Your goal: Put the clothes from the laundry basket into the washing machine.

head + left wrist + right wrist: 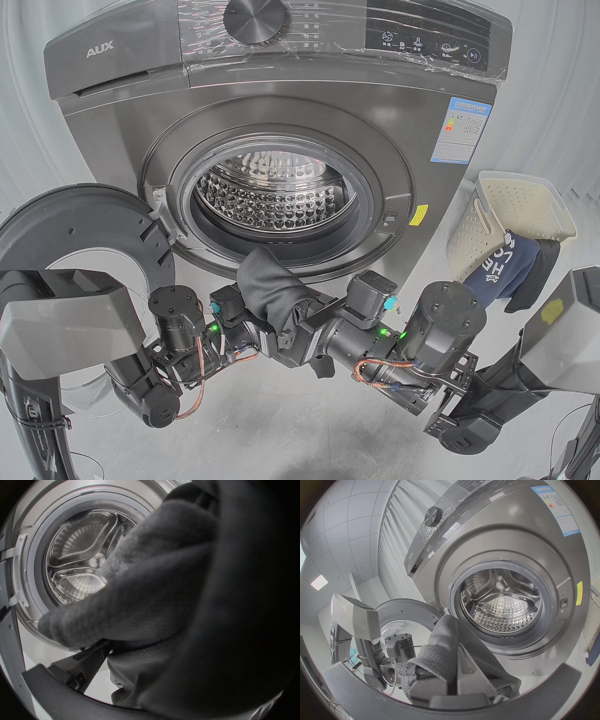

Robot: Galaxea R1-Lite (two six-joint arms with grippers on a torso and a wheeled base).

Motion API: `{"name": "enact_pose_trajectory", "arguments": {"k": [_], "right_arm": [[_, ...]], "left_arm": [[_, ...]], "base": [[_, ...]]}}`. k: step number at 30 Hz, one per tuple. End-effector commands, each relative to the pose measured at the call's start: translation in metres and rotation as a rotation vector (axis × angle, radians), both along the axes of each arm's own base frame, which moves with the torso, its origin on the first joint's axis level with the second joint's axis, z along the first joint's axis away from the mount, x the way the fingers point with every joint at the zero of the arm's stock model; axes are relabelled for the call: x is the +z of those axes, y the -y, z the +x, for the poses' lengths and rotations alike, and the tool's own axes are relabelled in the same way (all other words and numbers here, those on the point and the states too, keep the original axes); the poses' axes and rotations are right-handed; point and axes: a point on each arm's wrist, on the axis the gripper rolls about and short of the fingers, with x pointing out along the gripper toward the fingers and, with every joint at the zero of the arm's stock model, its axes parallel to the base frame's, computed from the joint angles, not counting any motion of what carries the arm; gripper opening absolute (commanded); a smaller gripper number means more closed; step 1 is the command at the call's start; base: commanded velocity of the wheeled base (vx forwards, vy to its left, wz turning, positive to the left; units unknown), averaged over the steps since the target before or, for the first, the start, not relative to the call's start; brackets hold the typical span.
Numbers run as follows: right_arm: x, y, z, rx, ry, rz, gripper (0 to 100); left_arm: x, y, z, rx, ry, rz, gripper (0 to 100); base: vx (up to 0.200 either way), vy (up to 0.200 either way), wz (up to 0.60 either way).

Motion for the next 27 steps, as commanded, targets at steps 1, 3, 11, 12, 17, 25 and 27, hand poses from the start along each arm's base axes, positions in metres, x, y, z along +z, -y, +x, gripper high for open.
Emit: {"name": "enact_pose_trajectory", "arguments": {"k": [1, 3, 11, 12, 17, 25, 27], "right_arm": [[0.0, 0.0, -0.003, 0.002, -0.006, 0.003, 0], [0.0, 0.0, -0.003, 0.004, -0.007, 0.004, 0], [0.003, 0.01, -0.002, -0.022, -0.015, 0.005, 0], [0.003, 0.014, 0.003, -0.042, -0.016, 0.004, 0], [0.004, 0.036, 0.025, -0.133, -0.018, 0.0, 0], [-0.018, 0.041, 0.038, -0.17, -0.065, -0.052, 0], [-0.022, 0.04, 0.04, -0.17, -0.071, -0.057, 0]], "left_arm": [[-0.004, 0.001, 0.006, 0.027, 0.001, 0.001, 100], [-0.005, 0.001, 0.01, 0.056, 0.004, -0.004, 0], [0.01, 0.005, 0.018, 0.068, 0.046, -0.059, 0], [0.014, 0.003, 0.017, 0.072, 0.053, -0.068, 0], [0.039, -0.007, 0.005, 0.092, 0.082, -0.109, 0], [0.061, -0.02, -0.028, 0.081, 0.073, -0.145, 0], [0.061, -0.023, -0.033, 0.08, 0.067, -0.14, 0]], "base": [[0.0, 0.0, 0.0], [0.0, 0.0, 0.0], [0.0, 0.0, 0.0], [0.0, 0.0, 0.0], [0.0, 0.0, 0.0], [0.0, 0.0, 0.0], [0.0, 0.0, 0.0]]}}
